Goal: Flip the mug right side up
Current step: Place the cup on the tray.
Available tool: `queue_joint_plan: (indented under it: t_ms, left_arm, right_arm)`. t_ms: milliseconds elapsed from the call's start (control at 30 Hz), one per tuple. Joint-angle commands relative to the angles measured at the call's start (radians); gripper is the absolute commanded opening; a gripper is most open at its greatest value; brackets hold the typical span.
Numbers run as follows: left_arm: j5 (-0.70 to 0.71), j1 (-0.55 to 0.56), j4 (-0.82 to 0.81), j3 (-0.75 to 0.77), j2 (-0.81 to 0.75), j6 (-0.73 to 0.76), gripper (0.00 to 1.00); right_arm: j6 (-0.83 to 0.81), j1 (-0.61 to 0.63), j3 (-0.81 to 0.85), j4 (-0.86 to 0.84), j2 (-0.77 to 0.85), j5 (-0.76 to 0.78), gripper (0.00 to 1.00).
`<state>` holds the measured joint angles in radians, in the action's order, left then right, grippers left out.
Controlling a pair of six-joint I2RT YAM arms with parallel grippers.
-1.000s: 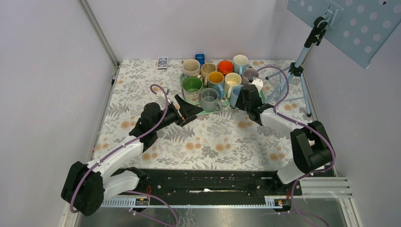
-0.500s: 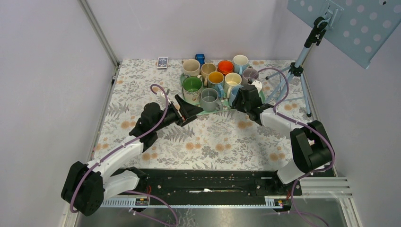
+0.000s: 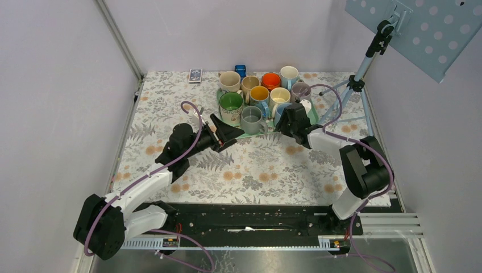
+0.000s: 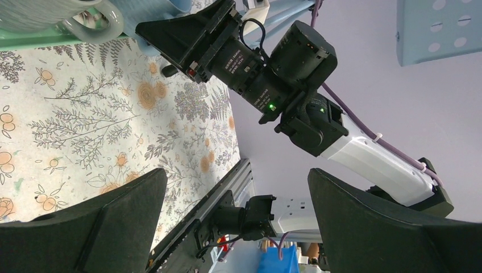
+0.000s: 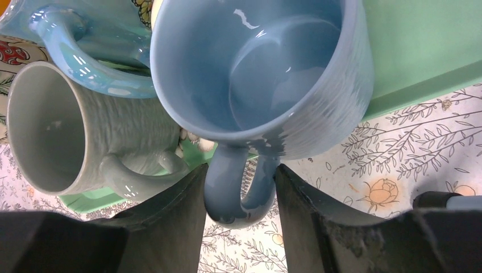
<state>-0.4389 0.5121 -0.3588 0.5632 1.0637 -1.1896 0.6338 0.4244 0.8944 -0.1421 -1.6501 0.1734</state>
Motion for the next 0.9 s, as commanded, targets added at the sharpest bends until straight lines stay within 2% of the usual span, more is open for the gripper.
queue_joint_plan:
  t_ms: [0,500,867]
  left_arm:
    - [-0.015,-0.004,-0.045,0.016,-0.022,0.008,0.99]
    - [-0.014,-0.004,-0.031,0.018,-0.021,0.015,0.99]
    - [-0.011,-0.004,-0.031,0.016,-0.023,0.014,0.99]
  right_arm:
    - [0.022,-0.005,0.049,-0.051,-0.032,0.015,0.54]
    - [0.048,-0.038,0.048,-0.092,-0.070,0.019,0.54]
    - [0.062,-0.042,0.036,-0.117,-0.053,-0.062,0.56]
